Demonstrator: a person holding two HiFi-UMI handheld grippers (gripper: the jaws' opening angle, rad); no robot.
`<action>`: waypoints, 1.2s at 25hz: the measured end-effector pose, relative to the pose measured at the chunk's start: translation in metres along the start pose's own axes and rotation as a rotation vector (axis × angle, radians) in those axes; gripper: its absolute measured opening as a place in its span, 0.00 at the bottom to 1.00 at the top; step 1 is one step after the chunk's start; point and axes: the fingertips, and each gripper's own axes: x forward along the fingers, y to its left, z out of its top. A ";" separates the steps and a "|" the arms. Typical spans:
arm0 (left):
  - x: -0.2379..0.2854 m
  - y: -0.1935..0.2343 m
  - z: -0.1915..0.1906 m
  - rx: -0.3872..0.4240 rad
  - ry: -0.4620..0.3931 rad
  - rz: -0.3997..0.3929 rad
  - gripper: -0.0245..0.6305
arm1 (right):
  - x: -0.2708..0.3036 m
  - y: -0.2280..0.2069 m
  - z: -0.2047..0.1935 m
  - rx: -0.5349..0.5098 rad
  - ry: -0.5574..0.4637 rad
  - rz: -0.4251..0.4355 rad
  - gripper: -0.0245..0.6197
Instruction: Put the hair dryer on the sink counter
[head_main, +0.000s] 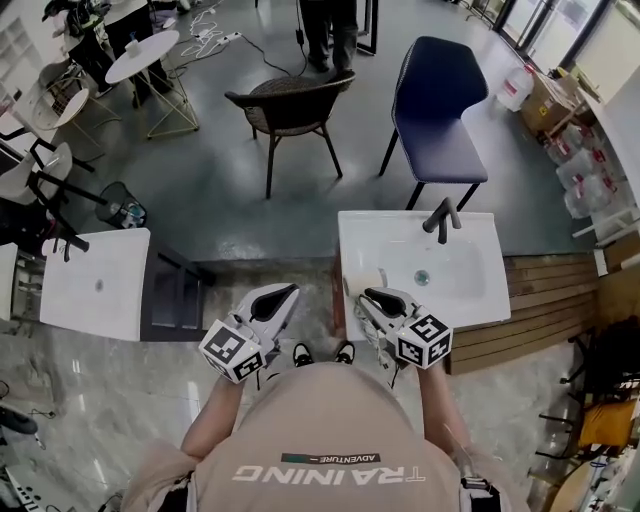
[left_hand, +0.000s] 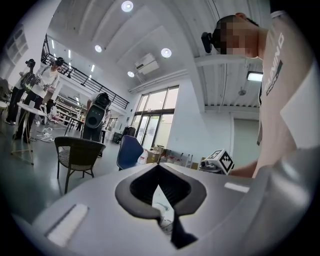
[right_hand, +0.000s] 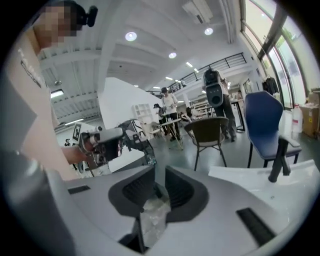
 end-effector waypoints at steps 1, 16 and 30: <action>0.000 -0.001 0.000 0.004 0.001 -0.003 0.05 | -0.001 0.003 0.010 -0.017 -0.023 0.007 0.13; 0.004 -0.014 0.078 0.091 -0.074 0.062 0.05 | -0.036 0.052 0.139 -0.334 -0.220 0.052 0.05; 0.011 -0.015 0.110 0.181 -0.085 0.040 0.05 | -0.043 0.076 0.190 -0.416 -0.305 0.088 0.05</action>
